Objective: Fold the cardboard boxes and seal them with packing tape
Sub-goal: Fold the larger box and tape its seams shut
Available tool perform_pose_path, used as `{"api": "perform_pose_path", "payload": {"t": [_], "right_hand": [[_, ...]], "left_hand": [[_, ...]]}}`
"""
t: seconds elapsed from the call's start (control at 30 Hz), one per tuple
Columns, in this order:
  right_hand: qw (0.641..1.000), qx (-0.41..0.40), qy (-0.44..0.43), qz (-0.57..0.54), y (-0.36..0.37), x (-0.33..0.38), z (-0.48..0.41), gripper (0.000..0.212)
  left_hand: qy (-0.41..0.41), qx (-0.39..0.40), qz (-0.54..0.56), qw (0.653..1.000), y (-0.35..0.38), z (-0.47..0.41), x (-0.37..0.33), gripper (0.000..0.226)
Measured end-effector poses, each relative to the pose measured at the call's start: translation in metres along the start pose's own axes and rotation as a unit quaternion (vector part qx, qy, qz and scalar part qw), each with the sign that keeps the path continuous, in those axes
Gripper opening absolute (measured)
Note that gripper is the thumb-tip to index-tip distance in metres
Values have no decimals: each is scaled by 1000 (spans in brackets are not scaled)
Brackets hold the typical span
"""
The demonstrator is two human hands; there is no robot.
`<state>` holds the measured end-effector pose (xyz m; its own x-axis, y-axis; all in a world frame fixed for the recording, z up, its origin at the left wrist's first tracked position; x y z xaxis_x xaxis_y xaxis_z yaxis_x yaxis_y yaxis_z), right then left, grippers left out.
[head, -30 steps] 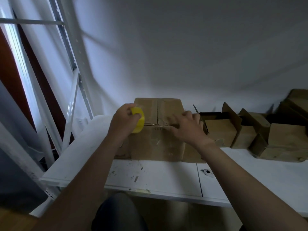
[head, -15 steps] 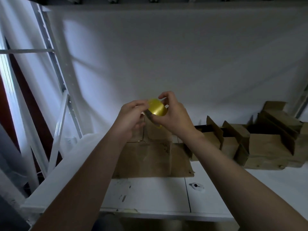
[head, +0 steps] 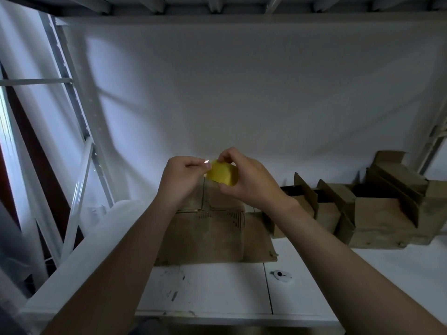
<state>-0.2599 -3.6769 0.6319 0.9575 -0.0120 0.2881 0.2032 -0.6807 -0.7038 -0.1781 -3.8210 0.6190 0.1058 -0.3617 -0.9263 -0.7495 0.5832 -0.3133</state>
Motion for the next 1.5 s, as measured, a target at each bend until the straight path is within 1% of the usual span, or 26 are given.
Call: {"api": "perform_pose_path", "payload": {"t": [0.1,0.2,0.27,0.37,0.4,0.47,0.53,0.57,0.6,0.63,0.7,0.77,0.9,1.0,1.03,1.1,1.17,1.2,1.27,1.3,1.33,1.43,1.5], "right_hand": [[999,-3,13,-50,6,-5,4,47],[993,-19,46,-109,12,-16,8,44],[993,4,63,-104,20,-23,10,42],[991,48,71,-99,30,-28,13,38],[991,58,68,-96,33,-29,14,39],[993,62,58,-82,38,-28,19,49],[994,20,49,-96,37,-29,25,59],[994,-5,40,-104,35,-29,29,58],[995,-20,24,-98,34,-27,31,53],[997,-19,7,-79,35,-24,31,47],[999,21,-9,-34,41,-22,28,39],[998,63,-12,-14,46,-21,26,39],[997,74,-18,-31,49,-17,26,40],[995,97,-10,-5,55,-19,27,43],[996,91,-12,-5,53,-20,28,44],[998,47,-30,-19,45,-21,30,46],[998,18,-56,-29,40,-17,32,43],[998,30,-55,-24,42,-18,32,42],[995,91,-33,5,53,-26,31,42],[993,112,-28,14,57,-30,32,42],[993,112,-26,10,57,-33,34,43],[998,39,-26,-52,44,-38,40,40],[996,22,-32,-75,44,-38,45,37]], "left_hand": [[12,-10,-10,1000,-2,1,2,12],[0,-14,-20,1000,-1,2,6,17],[-14,-15,-28,999,0,2,13,20],[-63,-1,-8,998,2,3,31,12],[-76,-1,-8,997,2,3,37,11],[-77,-16,-34,996,-2,1,45,9],[-69,-30,-50,996,-7,-1,46,8],[-68,-26,-47,996,-8,-2,46,6],[-68,-20,-42,997,-8,-2,46,9],[-66,-19,-45,997,-8,-3,47,17],[-60,-26,-62,996,-9,-4,51,25],[-56,-32,-64,996,-11,-4,55,24],[-45,-23,-53,997,-16,-4,59,22],[-32,-43,-75,996,-23,-3,62,22],[-29,-46,-73,996,-25,-2,62,20],[-28,-40,-49,998,-31,-2,63,13],[-34,-33,-32,998,-36,-4,63,8],[-33,-40,-33,998,-40,-5,62,8],[-33,-72,-41,996,-50,-7,61,6],[-32,-84,-46,995,-55,-7,62,9],[-34,-88,-46,994,-59,-7,64,14],[-63,-81,-29,994,-70,-9,79,18],[-73,-80,-30,994,-74,-9,88,19]]}}
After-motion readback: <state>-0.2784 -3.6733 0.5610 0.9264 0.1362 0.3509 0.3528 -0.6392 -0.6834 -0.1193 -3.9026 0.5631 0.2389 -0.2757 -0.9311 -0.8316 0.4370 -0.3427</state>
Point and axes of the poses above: each hand's wrist, its own z-axis away from the middle knuckle, its own y-axis out of the palm, x = y × z, the point moved 9 cm from there along -z, towards the middle knuckle, and after that the axes turned 9 degrees about -y, right-handed, at the moved point
